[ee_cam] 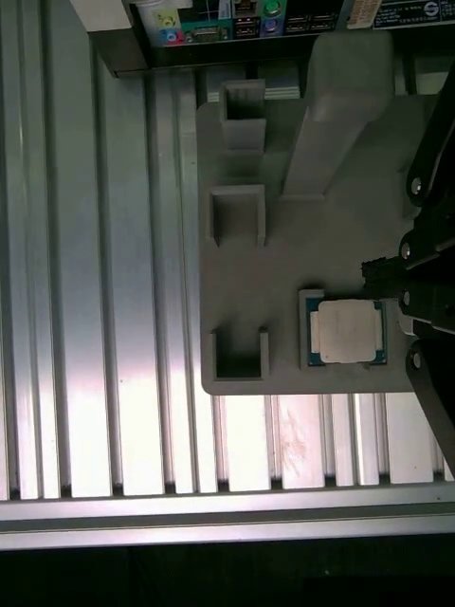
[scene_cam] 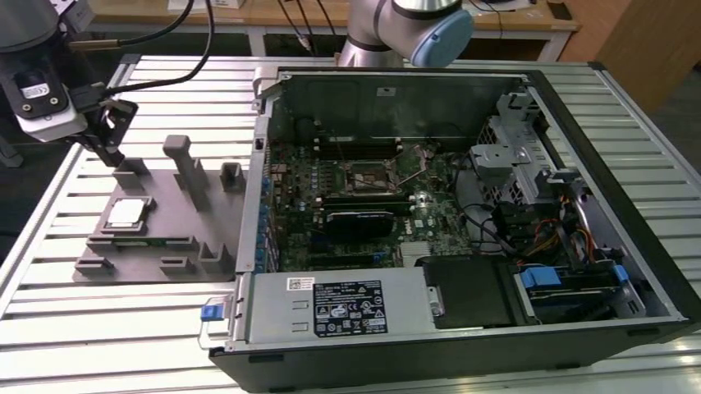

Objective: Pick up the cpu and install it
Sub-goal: 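Pick up the cpu and move it towards the insertion slot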

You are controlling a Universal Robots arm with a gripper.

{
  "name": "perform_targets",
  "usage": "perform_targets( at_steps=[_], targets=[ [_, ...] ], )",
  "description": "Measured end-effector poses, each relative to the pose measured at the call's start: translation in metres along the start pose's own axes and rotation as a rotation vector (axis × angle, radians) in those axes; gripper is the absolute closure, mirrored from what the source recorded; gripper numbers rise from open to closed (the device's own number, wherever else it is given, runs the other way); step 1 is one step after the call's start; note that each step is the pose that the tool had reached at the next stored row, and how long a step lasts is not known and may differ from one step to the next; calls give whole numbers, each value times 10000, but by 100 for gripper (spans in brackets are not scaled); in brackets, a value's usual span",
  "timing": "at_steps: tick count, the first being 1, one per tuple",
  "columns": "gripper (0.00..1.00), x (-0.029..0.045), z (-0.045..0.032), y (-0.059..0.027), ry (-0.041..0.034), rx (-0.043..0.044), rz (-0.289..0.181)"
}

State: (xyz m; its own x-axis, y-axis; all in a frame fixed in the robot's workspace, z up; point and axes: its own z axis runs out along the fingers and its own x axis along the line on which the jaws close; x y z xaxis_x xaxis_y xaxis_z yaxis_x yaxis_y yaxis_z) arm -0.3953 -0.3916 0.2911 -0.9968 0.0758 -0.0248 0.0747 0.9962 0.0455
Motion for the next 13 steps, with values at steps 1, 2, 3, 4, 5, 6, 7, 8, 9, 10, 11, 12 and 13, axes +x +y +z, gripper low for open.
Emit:
perform_targets(
  at_steps=[1,2,3,4,5,6,7,8,9,10,11,12,13],
  targets=[
    [89,1,11,-1,1,0,1],
    [89,3,26,-3,0,0,1],
    [89,5,42,-5,0,0,2],
    [89,8,58,-8,1,0,1],
    [89,13,71,-12,1,0,1],
    [89,21,84,-17,2,2,0],
    [89,28,99,-21,1,1,-1],
    [89,35,112,-25,0,0,-1],
    [89,42,127,-29,1,0,1],
    [89,45,143,-34,-1,0,1],
    [89,49,157,-39,1,1,1],
    [89,56,170,-45,3,2,2],
    [89,64,183,-51,2,1,2]
  ],
)
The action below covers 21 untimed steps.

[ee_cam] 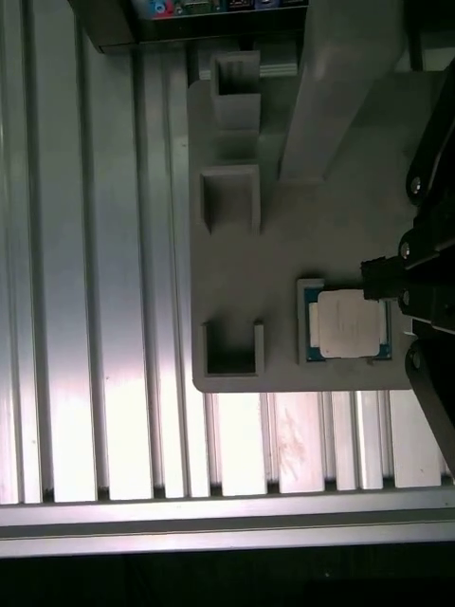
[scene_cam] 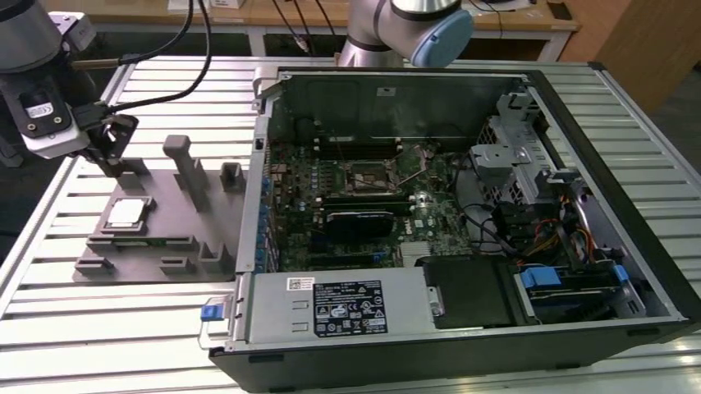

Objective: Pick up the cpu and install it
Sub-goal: 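Pick up the cpu and move it towards the insertion slot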

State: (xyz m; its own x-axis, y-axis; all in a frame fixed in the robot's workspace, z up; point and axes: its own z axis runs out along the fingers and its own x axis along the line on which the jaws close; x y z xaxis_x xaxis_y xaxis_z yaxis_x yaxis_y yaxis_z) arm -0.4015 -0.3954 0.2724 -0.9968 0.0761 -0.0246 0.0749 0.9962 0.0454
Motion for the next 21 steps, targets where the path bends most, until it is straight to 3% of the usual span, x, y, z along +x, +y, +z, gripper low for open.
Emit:
perform_targets(
  at_steps=[12,21],
  targets=[
    [89,56,199,-97,-1,-1,-1],
    [89,127,351,-116,0,-1,-7]
  ],
)
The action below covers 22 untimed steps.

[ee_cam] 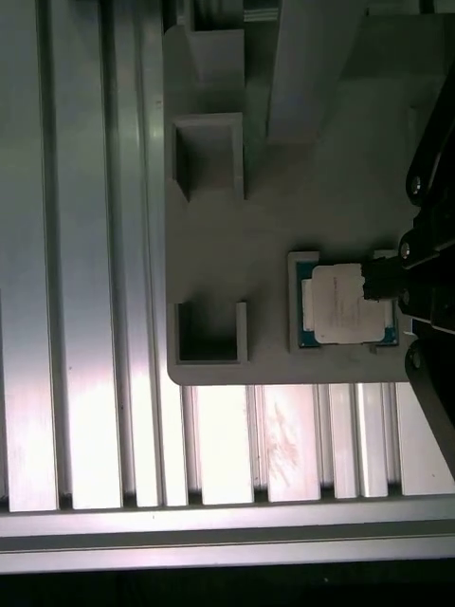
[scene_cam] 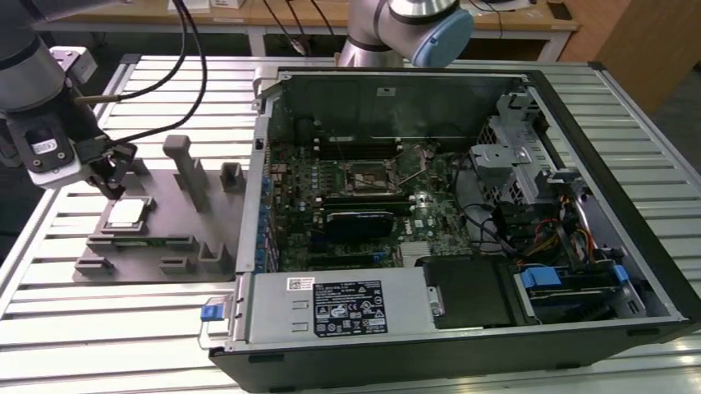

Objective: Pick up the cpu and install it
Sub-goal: 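Pick up the cpu and move it towards the insertion slot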

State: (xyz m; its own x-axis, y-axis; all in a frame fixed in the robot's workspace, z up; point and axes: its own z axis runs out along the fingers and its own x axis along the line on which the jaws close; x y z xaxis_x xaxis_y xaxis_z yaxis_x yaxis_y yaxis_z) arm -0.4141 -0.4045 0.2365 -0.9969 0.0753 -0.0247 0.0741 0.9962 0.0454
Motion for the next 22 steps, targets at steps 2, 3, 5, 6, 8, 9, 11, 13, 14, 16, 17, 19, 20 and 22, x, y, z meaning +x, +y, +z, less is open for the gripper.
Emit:
perform_targets(
  at_steps=[2,3,5,6,8,9,11,13,14,16,17,19,20,22],
  targets=[
    [89,9,36,-3,-1,-1,-6],
    [89,13,53,-4,0,-1,-7],
    [89,21,89,-2,0,0,-5],
    [89,26,107,-1,0,-1,-4],
    [89,37,143,4,0,0,-6],
    [89,42,162,11,0,0,-6],
    [89,51,199,33,-1,4,-7],
    [89,56,237,60,-1,10,-7],
    [89,58,255,66,-1,12,-8],
    [89,59,291,66,-2,14,-8],
    [89,60,310,65,-1,15,-9],
    [89,61,346,64,0,17,-8],
    [89,61,362,63,-1,17,-8],
    [89,63,373,62,-1,34,-8]
  ],
)
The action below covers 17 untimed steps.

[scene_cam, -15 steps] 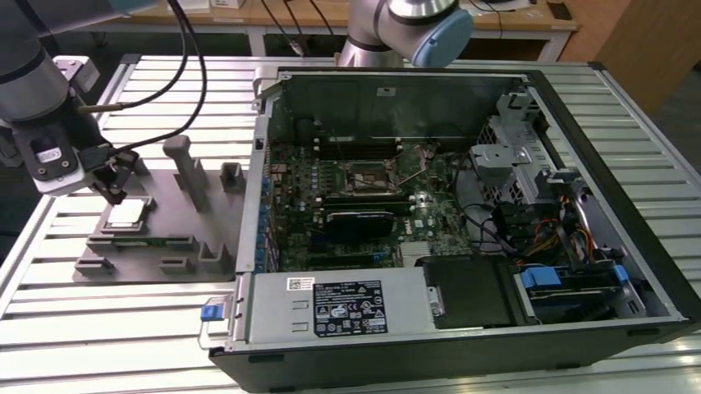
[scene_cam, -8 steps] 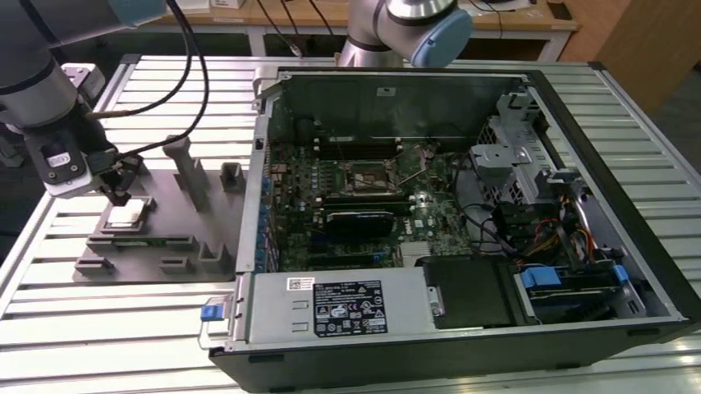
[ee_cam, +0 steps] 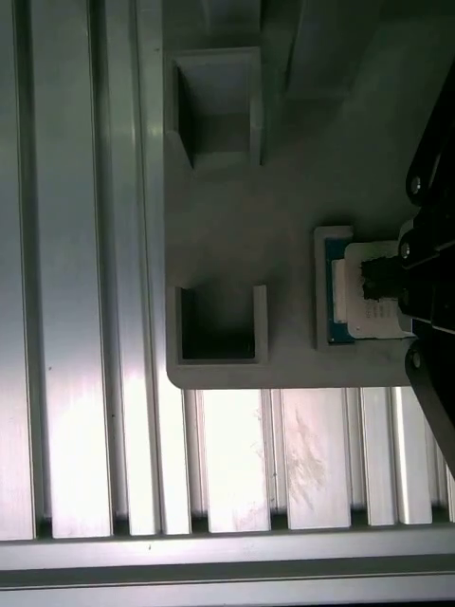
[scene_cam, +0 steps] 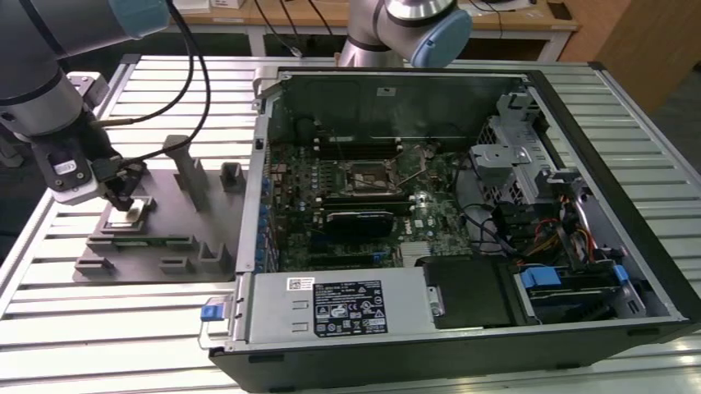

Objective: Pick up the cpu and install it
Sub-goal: 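Pick up the cpu and move it towards the insertion slot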

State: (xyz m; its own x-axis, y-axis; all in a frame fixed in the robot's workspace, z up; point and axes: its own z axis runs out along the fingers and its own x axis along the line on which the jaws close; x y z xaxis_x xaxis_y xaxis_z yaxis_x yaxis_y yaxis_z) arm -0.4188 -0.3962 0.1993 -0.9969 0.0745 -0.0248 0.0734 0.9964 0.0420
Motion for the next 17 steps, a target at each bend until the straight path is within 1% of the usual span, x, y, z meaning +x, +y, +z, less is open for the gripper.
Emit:
perform_targets(
  at_steps=[7,8,9,11,12,13,14,15,16,17],
  targets=[
    [89,0,1,0,-2,5,-1],
    [84,0,1,0,-2,5,-1],
    [84,0,1,0,-2,6,-1],
    [71,0,1,0,-2,7,-1],
    [71,0,1,0,-2,7,-1],
    [59,0,1,0,-2,8,-1],
    [59,0,1,0,-2,8,-1],
    [53,0,1,0,-2,8,-1],
    [53,0,1,0,-3,8,-1],
    [47,0,1,0,-2,9,-1]
  ],
)
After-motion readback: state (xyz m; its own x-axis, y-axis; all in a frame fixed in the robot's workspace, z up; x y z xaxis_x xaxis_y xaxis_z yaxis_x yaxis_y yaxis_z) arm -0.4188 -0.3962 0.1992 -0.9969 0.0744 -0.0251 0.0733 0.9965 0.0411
